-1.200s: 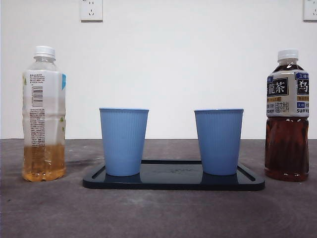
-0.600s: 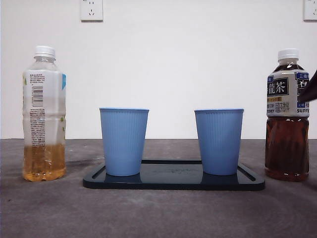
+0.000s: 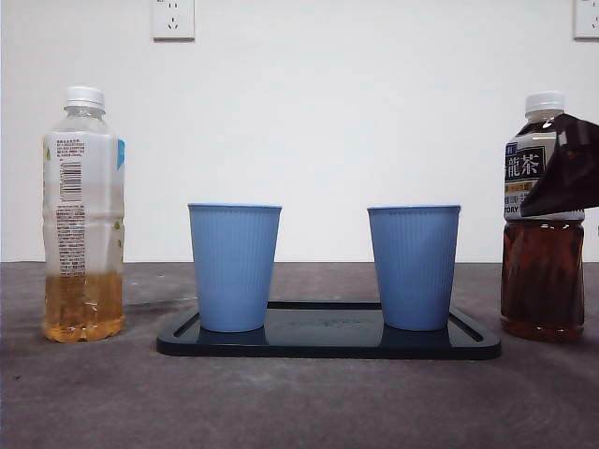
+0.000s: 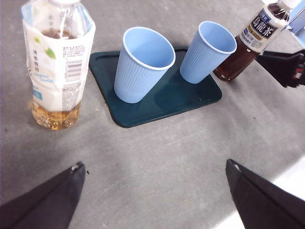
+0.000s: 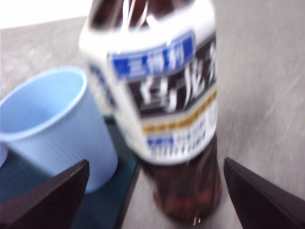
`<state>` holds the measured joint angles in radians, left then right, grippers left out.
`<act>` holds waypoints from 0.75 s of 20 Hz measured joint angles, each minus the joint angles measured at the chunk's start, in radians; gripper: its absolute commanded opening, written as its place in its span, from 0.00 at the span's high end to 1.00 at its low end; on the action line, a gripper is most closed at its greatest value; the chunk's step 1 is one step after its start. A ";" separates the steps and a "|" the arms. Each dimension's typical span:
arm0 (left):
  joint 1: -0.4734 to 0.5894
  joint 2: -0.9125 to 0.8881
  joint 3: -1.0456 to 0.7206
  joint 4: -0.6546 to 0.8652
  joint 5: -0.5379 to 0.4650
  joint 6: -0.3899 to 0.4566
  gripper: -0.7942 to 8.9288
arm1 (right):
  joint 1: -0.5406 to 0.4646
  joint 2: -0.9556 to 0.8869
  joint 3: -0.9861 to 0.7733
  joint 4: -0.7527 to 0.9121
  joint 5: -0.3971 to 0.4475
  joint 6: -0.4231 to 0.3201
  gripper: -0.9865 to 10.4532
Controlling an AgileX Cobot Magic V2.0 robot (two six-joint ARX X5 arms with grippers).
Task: Pour the drink into the cup
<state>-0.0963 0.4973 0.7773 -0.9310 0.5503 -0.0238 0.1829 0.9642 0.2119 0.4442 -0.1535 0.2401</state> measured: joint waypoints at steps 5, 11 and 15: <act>0.000 0.000 0.000 0.013 0.000 0.000 0.43 | 0.000 0.163 0.000 0.217 0.024 -0.007 0.52; 0.000 0.000 0.000 0.024 0.000 0.000 0.43 | 0.000 0.312 0.000 0.419 0.055 -0.009 0.52; 0.000 0.000 0.000 0.025 0.000 0.000 0.43 | 0.000 0.386 0.000 0.518 0.072 -0.009 0.52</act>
<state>-0.0963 0.4976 0.7773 -0.9062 0.5503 -0.0238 0.1829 1.3506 0.2119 0.9627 -0.0811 0.2310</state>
